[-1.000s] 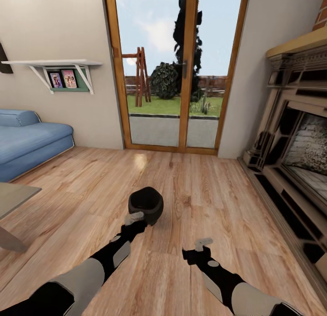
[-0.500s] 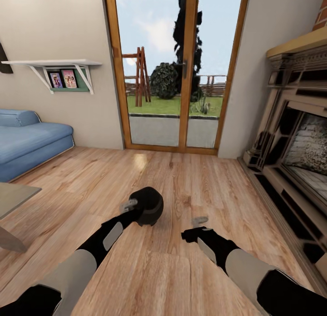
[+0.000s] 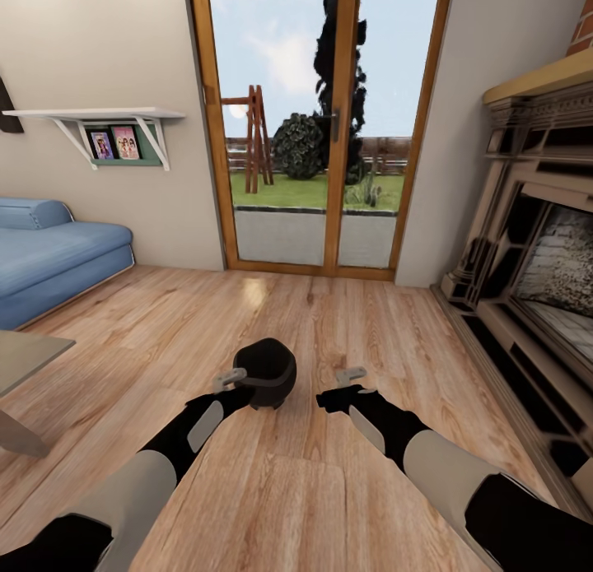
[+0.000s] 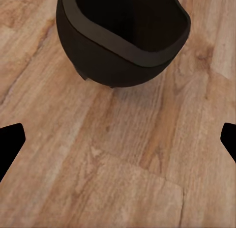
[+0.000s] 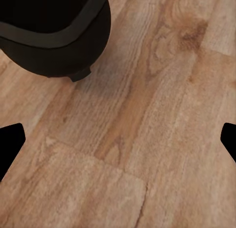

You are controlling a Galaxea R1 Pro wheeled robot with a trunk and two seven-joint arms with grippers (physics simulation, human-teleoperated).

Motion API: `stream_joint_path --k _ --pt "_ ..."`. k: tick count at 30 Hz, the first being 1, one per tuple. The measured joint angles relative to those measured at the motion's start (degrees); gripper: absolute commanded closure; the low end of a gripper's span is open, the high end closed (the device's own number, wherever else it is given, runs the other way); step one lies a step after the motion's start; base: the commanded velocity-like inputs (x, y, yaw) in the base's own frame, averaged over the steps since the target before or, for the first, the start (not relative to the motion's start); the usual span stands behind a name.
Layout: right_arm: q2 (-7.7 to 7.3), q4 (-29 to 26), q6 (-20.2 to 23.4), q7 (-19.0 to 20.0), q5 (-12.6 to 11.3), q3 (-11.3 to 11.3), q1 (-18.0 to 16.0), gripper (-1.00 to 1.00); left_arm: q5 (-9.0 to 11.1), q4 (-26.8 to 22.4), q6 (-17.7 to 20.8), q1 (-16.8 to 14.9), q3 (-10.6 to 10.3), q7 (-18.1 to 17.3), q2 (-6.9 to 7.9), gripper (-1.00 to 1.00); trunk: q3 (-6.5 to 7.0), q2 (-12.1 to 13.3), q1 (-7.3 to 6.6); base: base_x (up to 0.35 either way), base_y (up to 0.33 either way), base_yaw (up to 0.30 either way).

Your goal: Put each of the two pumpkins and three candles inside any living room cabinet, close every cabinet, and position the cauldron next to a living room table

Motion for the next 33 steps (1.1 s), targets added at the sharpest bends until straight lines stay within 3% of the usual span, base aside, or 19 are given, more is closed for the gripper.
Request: stream_joint_path --k 12,23,33 --pt "-0.15 -0.2 -0.1 1.7 -0.1 0.1 0.0 -1.00 0.1 -3.5 0.5 0.0 0.0 -0.5 0.03 -1.00 0.00 0.0 0.00 0.000 0.000 0.000" --pt "-0.02 -5.7 2.2 1.7 -0.1 -2.2 0.0 -1.00 -0.1 -5.7 7.8 -0.1 -0.1 1.2 -0.23 -1.00 -0.15 0.0 0.00 0.000 0.000 0.084" --pt "-0.18 -5.8 2.2 1.8 -0.1 -2.3 0.0 -1.00 0.3 -5.4 7.9 0.0 -0.1 1.7 -0.24 -1.00 -0.30 0.0 0.00 0.000 0.000 0.071"
